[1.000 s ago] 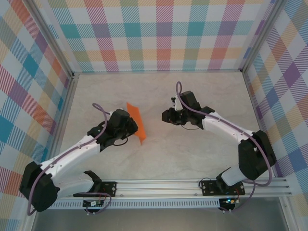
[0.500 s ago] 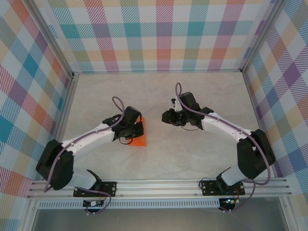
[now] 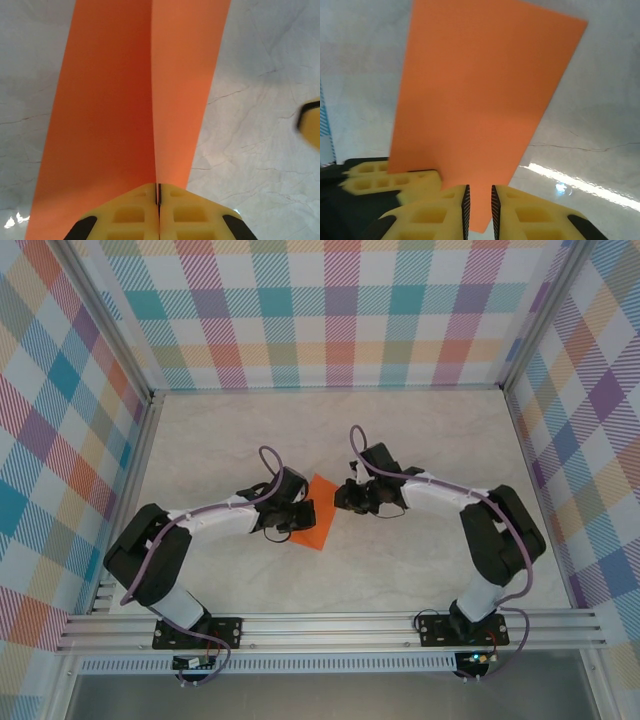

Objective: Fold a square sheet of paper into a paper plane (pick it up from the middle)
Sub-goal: Fold the triangle a second time at the center of the table.

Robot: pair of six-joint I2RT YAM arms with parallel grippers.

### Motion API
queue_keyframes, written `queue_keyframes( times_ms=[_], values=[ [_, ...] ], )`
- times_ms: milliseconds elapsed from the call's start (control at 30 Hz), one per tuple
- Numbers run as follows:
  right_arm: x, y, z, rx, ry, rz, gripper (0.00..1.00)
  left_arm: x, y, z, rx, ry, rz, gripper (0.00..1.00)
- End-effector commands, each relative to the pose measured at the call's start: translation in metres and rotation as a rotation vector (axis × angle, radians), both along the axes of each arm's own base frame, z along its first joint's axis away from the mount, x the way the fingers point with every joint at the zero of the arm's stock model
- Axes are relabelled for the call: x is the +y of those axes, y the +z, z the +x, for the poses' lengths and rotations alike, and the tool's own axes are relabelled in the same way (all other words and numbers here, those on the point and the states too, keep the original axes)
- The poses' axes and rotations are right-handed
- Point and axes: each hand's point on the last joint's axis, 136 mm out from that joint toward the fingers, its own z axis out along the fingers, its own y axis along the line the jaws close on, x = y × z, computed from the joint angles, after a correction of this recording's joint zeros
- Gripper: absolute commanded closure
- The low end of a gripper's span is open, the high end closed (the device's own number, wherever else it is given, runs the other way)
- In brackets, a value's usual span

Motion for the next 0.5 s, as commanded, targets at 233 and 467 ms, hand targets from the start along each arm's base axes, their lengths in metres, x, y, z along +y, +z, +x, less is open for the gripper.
queue_keyframes(
  times_ms=[233,467],
  values=[
    [0.034,-0.027,0.004,0.091,0.053,0.017,0.82,0.005,-0.014,-0.001,0.028,0.046,0.02,0.92],
    [0.028,-0.053,0.003,0.141,0.038,-0.048,0.82,0.007,-0.005,-0.009,0.04,0.049,-0.003,0.67]
  ],
)
